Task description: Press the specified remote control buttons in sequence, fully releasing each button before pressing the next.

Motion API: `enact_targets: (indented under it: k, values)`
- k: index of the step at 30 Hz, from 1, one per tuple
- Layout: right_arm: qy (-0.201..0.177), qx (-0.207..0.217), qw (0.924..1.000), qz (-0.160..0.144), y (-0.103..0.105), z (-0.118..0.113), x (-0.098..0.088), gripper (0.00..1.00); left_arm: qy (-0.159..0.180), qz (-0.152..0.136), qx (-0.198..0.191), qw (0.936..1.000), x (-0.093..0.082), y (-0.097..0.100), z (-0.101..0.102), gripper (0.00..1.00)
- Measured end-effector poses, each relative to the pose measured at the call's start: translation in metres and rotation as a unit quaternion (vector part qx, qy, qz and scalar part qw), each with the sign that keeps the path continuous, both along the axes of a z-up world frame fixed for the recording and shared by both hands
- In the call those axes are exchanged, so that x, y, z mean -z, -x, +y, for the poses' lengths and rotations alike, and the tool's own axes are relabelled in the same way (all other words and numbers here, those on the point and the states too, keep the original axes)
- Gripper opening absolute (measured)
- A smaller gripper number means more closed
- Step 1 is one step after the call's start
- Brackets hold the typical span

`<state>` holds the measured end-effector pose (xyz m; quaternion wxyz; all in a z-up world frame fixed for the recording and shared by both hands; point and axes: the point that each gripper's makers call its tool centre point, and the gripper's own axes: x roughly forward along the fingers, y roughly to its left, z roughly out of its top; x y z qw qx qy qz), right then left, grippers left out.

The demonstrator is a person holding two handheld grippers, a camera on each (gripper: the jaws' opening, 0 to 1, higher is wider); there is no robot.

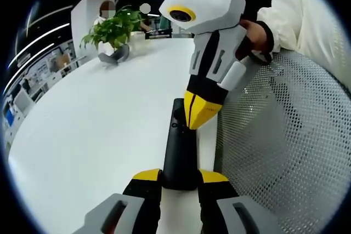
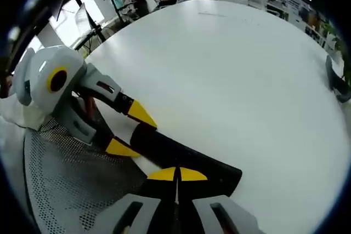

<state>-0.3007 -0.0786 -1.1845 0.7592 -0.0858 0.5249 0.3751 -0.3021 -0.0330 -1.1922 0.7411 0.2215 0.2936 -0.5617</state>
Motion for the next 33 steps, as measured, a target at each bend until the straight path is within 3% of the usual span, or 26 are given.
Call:
enact_targets:
  k: [5,14,24,33]
  values:
    - [-0.038,0.049,0.997,0.046,-0.001,-0.002,-0.001,0.0,0.0,0.0,-0.001,1.0,-0.001,0.0,0.0,0.25]
    - [-0.063,0.056,0.9962,0.023,-0.008,0.003,-0.01,0.0,-0.001,-0.001,0.002,1.0,-0.001,0.001,-0.001,0.25]
    - [-0.086,0.058,0.9936,0.045,-0.004,0.01,-0.009,0.0,0.002,0.0,0.011,0.9999,0.0,0.006,-0.005,0.25]
    - [-0.078,0.045,0.9947,0.05,-0.001,0.013,-0.004,0.0,0.004,0.001,0.015,0.9999,-0.001,0.007,-0.006,0.25]
